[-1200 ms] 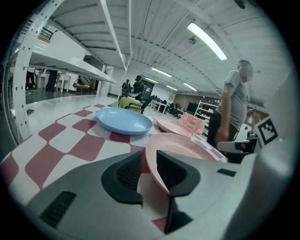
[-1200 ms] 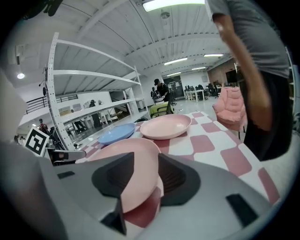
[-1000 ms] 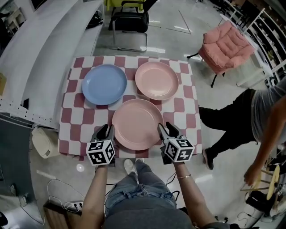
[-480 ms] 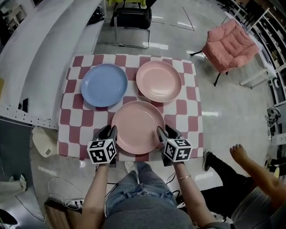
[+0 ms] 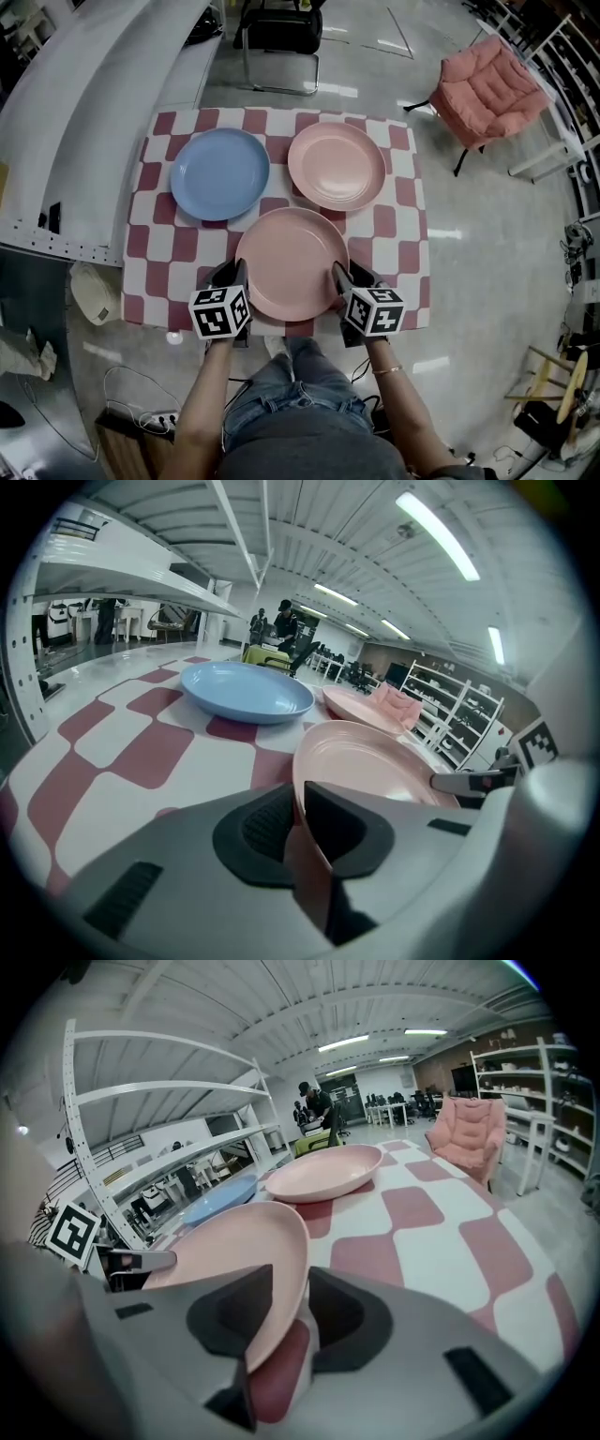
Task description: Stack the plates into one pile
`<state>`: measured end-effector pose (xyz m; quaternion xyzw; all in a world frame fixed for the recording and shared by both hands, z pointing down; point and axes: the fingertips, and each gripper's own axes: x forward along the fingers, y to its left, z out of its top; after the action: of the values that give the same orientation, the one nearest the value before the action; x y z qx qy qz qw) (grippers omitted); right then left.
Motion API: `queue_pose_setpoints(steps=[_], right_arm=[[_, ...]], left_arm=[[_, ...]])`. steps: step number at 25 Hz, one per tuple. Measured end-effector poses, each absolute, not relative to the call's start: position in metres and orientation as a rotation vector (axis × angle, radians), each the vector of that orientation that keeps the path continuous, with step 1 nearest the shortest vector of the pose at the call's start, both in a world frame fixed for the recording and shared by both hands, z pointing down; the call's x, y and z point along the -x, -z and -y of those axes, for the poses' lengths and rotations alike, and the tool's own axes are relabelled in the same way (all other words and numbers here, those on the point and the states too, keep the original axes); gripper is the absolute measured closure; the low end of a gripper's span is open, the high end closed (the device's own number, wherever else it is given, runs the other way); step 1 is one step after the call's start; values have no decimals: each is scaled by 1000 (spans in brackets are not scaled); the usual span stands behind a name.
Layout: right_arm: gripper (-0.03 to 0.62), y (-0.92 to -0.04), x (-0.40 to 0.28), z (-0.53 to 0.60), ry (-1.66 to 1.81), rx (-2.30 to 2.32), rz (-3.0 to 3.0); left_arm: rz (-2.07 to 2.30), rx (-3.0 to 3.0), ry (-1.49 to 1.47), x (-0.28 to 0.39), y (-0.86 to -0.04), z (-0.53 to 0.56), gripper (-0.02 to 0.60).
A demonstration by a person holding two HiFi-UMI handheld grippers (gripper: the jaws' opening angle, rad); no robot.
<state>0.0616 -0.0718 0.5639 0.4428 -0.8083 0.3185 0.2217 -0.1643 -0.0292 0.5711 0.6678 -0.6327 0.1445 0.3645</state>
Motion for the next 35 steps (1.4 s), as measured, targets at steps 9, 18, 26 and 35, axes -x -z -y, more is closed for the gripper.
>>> queue_pose_setpoints(steps=[9,18,26,35], right_arm=[[487,-545,-67,82,-919,-1289,2248],[487,-524,-78,112,-898,-1347,2274],[487,-513,-91,147,-901,-1400,2278],[487,-501,-115,202,-899,-1472,2263]], left_arm=[[1672,-1732,-369,163,-549,43,552],[1672,-1786,-339,153,-529,73,552],[1675,-1834,-310,141,-512,116,552],[1648,-1885,-292,119,-496,183,555]])
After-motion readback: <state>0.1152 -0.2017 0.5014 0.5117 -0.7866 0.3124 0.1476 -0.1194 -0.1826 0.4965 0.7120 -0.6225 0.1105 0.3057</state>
